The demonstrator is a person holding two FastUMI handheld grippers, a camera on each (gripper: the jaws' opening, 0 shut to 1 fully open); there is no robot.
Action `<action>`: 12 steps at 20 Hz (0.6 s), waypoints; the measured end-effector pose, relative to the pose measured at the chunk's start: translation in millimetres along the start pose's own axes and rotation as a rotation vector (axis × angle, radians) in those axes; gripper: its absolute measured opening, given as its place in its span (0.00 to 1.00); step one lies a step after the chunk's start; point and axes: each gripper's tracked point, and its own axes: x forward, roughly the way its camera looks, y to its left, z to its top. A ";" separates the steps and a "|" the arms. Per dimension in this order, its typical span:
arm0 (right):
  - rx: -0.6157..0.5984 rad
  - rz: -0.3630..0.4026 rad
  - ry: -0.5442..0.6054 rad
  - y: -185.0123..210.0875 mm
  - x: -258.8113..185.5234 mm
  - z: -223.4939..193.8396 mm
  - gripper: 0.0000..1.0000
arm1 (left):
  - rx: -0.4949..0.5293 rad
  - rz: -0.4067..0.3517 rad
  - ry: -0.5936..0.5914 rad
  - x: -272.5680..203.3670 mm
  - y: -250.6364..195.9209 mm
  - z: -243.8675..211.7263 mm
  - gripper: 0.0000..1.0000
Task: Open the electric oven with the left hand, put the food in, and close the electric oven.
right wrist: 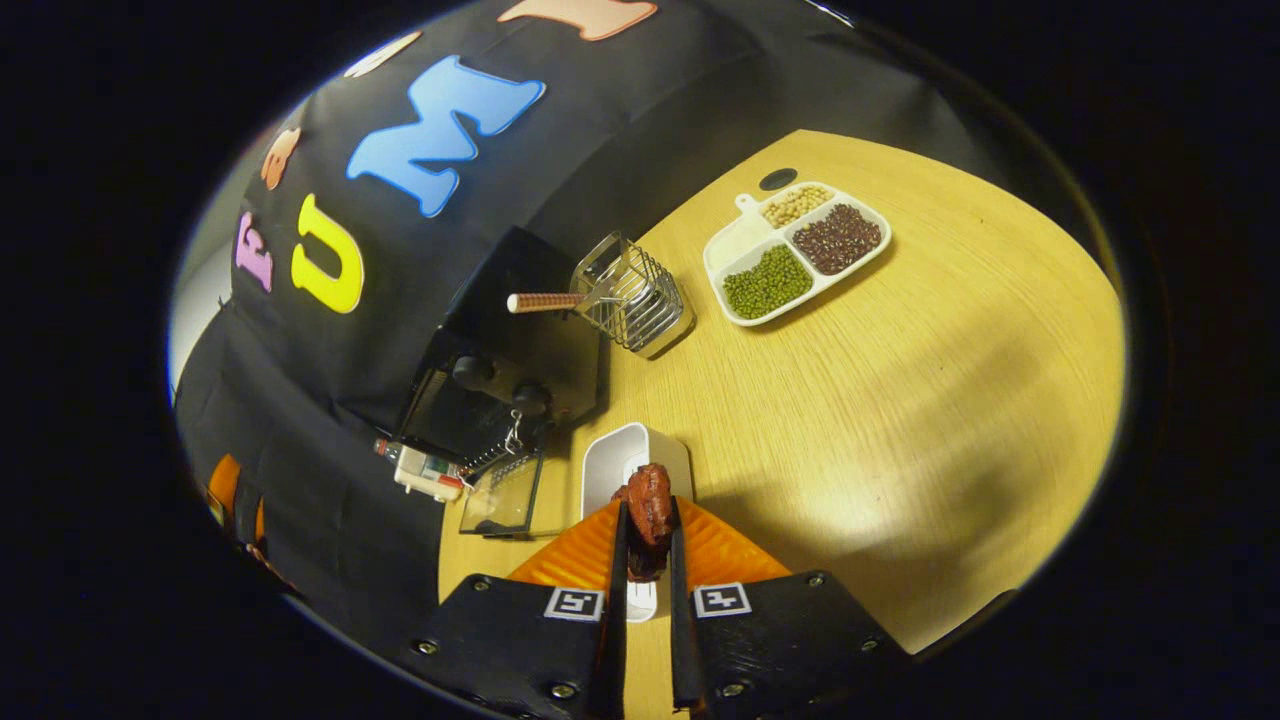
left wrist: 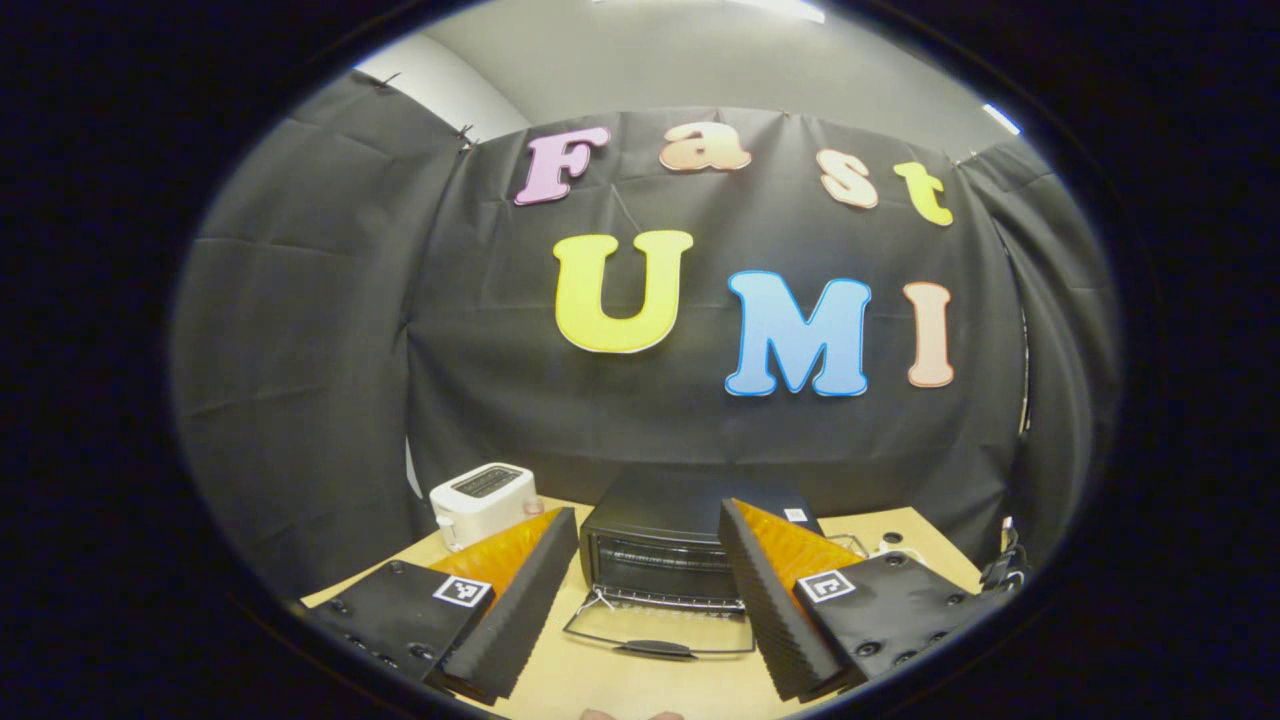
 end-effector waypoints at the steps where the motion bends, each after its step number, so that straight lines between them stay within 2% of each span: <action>1: 0.050 0.013 -0.005 3.0 -2.2 3.0 0.19 | -0.002 -0.011 0.002 1.7 1.0 -1.8 0.99; 2: 0.081 0.016 -0.015 2.1 0.4 5.0 0.11 | -0.003 -0.021 0.008 2.6 2.0 -3.2 0.99; 4: 0.124 0.021 -0.029 5.5 -2.8 4.9 0.11 | -0.008 -0.037 0.019 4.9 4.3 -7.9 0.99; 5: 0.121 0.014 -0.037 6.9 -5.4 5.6 0.11 | -0.014 -0.046 0.019 7.5 7.3 -6.3 0.93; 6: 0.109 0.013 -0.044 9.7 -8.2 4.6 0.11 | -0.018 -0.057 0.016 9.9 9.3 -5.3 0.99; 9: 0.082 0.043 -0.057 32.8 -23.1 6.9 0.11 | -0.020 -0.087 0.010 14.7 15.1 -4.4 0.99; 12: 0.074 0.110 -0.070 71.8 -33.1 4.8 0.11 | -0.038 -0.111 0.012 19.7 26.2 -5.8 0.99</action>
